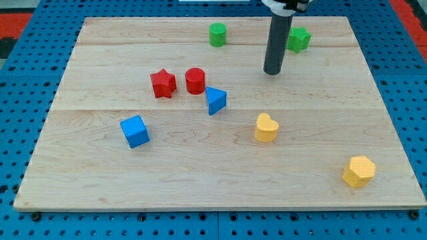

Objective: Move your arm near to green star

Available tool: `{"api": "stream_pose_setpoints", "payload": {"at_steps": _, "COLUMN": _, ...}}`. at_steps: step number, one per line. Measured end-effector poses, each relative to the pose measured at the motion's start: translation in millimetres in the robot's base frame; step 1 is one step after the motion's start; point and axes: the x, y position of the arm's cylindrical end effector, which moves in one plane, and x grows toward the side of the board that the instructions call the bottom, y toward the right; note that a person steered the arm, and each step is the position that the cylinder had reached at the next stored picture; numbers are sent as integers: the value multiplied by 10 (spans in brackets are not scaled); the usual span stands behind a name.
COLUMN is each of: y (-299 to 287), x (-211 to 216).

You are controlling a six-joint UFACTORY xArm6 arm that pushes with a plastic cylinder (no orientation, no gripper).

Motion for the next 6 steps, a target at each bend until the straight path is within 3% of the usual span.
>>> {"api": "stream_pose_setpoints", "payload": {"at_steps": 3, "y": 167, "x": -98}}
{"api": "stream_pose_setpoints", "payload": {"at_steps": 6, "y": 722, "x": -301}}
